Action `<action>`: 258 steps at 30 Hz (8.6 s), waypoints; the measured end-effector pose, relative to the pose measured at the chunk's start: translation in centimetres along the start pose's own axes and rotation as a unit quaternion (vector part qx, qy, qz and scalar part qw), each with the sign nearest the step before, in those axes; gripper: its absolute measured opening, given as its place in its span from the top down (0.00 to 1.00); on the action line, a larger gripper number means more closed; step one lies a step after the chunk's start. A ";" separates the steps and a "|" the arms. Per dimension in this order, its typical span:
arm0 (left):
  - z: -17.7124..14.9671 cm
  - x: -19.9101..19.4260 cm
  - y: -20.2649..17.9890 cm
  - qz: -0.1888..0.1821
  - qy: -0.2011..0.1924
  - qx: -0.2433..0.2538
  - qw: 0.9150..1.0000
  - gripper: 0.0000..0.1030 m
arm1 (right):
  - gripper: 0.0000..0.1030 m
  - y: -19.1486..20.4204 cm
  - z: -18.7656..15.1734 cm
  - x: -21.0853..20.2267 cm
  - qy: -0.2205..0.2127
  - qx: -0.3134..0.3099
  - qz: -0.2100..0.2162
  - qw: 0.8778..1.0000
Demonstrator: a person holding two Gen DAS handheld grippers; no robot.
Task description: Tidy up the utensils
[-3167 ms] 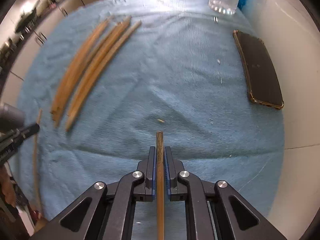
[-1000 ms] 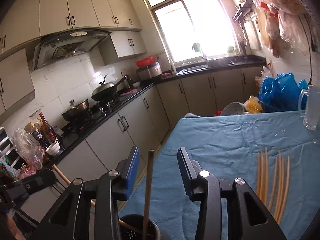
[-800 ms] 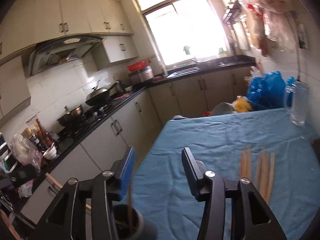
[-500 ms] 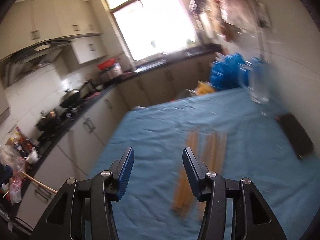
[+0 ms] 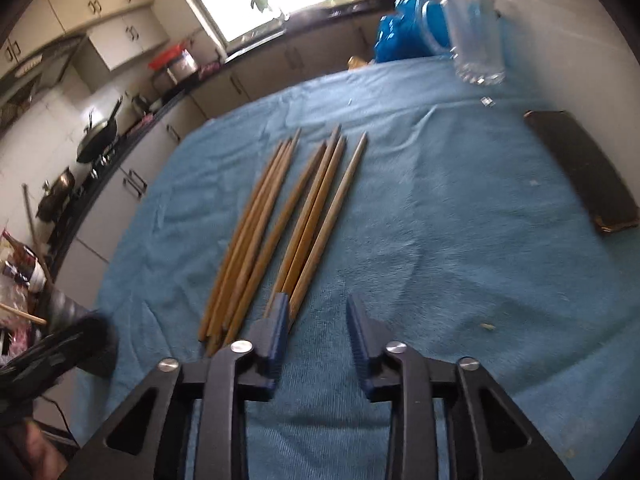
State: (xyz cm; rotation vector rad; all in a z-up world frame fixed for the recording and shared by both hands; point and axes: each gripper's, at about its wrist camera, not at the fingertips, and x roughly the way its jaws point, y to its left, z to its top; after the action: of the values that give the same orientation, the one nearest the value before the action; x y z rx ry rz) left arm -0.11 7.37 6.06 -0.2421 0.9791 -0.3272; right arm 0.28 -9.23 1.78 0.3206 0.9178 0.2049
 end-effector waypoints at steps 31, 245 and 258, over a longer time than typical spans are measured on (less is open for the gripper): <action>1.9 6.0 1.8 0.026 0.052 -0.020 0.998 0.95 | 0.92 -2.0 2.6 2.1 0.014 -0.028 -0.093 0.995; 2.3 5.8 1.0 -0.043 0.027 -0.005 0.999 1.00 | 0.91 2.7 2.3 3.7 0.049 -0.091 -0.063 0.993; 3.2 7.7 -0.8 0.014 0.044 0.051 0.998 0.94 | 0.91 1.6 2.2 3.1 0.044 -0.091 -0.068 0.992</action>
State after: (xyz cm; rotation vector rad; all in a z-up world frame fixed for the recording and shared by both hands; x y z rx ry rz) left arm 6.48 3.86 2.14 -0.1206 1.0489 -0.3634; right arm 3.83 -7.19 1.26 0.0794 0.9970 0.1762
